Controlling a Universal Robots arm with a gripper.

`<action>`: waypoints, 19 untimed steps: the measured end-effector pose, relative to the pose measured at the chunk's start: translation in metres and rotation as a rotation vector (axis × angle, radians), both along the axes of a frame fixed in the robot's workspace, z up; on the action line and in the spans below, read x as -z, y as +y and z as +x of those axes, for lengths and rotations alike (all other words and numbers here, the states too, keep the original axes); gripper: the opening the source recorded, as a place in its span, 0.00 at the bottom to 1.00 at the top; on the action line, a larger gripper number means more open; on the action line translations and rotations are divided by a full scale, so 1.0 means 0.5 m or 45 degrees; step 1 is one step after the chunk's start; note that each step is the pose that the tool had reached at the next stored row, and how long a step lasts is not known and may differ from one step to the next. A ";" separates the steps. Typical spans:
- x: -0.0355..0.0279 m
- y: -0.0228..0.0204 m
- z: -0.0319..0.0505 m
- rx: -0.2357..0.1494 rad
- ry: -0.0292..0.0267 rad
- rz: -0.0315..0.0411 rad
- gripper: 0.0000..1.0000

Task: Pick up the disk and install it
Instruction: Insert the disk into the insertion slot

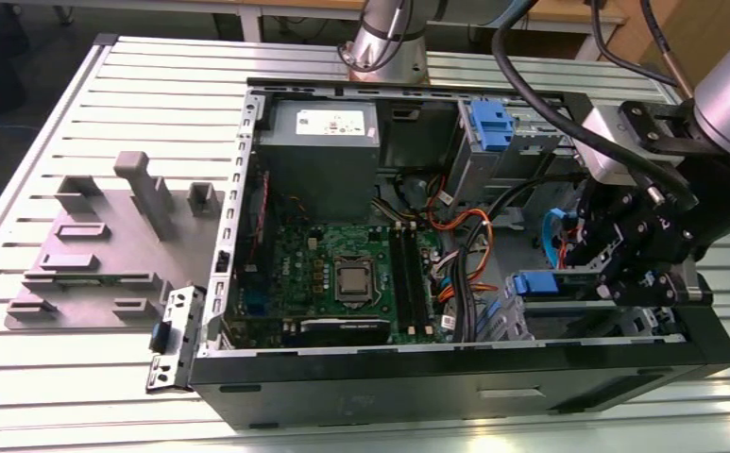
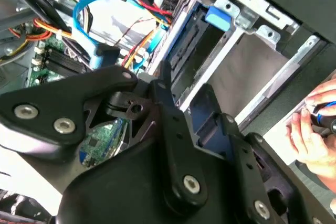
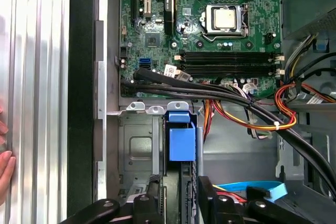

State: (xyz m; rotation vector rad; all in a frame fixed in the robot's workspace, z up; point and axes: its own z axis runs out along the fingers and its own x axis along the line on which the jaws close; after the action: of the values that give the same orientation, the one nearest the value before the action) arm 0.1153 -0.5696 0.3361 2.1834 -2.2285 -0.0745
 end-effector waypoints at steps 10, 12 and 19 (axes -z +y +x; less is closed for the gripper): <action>-0.024 0.0001 0.000 0.000 0.0000 0.0000 0.42; -0.033 0.0000 0.000 0.000 0.0000 0.0000 0.42; -0.033 0.0000 -0.003 -0.006 -0.0289 0.0084 0.42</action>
State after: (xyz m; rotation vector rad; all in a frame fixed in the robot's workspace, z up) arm 0.1139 -0.5696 0.3528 2.2036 -2.2382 -0.0573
